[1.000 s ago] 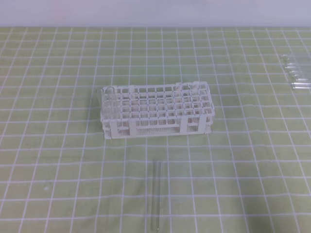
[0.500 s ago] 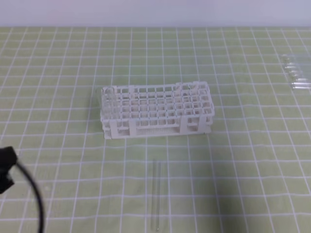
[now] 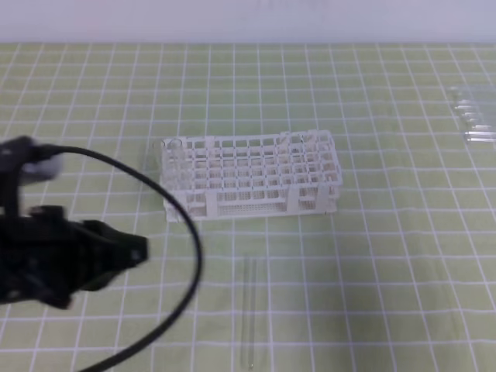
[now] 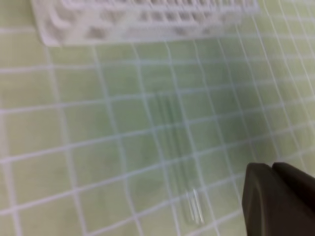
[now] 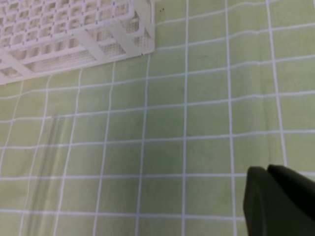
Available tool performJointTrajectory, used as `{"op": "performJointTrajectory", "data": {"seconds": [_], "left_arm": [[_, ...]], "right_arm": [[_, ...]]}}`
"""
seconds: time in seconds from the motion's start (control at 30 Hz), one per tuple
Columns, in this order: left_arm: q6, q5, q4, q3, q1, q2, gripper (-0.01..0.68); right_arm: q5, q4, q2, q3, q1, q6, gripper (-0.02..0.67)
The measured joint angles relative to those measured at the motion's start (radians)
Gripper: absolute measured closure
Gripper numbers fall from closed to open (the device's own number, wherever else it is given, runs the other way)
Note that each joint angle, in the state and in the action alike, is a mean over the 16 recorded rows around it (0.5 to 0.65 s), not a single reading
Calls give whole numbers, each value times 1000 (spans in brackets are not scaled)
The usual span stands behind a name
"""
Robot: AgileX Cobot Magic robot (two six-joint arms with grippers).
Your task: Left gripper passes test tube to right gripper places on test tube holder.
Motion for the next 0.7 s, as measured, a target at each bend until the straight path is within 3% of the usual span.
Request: {"op": "performJointTrajectory", "data": {"seconds": [0.4,0.53,0.7], "left_arm": [[-372,50,283,-215,-372,333,675],[-468,95,364,-294,-465,424,675],[-498,161,387,-366,-535,510,672]], "right_arm": [[8,-16,19,-1,0,-36,666],[10,-16,19,-1,0,-42,666],[16,-16,19,-2,0,-46,666]]}}
